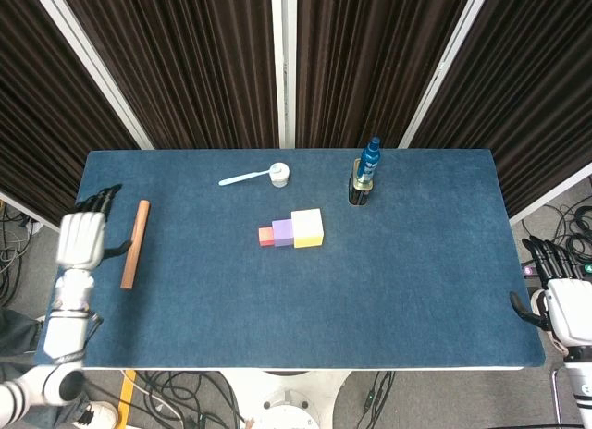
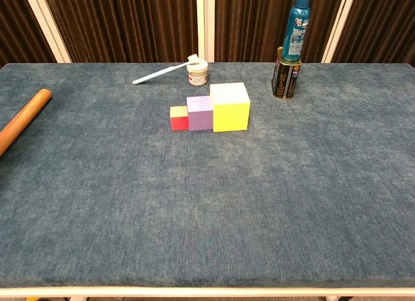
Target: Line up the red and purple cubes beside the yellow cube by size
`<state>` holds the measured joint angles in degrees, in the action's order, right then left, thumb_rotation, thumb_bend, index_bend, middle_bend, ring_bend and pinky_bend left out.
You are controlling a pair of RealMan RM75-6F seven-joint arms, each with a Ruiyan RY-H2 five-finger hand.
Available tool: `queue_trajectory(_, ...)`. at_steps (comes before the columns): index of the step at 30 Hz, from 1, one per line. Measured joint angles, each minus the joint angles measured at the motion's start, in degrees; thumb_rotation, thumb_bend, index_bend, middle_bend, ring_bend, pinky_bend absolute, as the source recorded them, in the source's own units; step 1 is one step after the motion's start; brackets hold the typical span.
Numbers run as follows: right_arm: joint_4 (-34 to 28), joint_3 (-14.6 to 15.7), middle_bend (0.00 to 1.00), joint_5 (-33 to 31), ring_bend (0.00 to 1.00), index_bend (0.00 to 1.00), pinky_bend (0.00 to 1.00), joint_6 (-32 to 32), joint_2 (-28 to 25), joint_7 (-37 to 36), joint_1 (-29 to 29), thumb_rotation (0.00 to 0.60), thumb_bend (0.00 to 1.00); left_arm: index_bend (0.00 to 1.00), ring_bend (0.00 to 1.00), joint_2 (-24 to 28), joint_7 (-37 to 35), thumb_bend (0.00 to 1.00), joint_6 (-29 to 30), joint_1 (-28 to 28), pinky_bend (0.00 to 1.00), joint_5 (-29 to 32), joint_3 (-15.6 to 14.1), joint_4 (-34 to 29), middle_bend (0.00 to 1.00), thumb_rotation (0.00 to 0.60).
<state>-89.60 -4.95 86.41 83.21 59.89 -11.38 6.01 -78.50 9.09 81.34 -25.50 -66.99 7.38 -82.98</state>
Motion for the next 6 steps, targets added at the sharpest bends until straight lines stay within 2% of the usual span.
queue_trajectory(6,0.1,-0.2,0.03,0.6,0.0,0.0,0.05,2.1,1.4,1.1,-0.5,0.6,0.27,0.18,0.26,2.6,-2.3,0.1,8.1,8.3,0.3,-3.0,-3.7,-3.3,0.28,0.6)
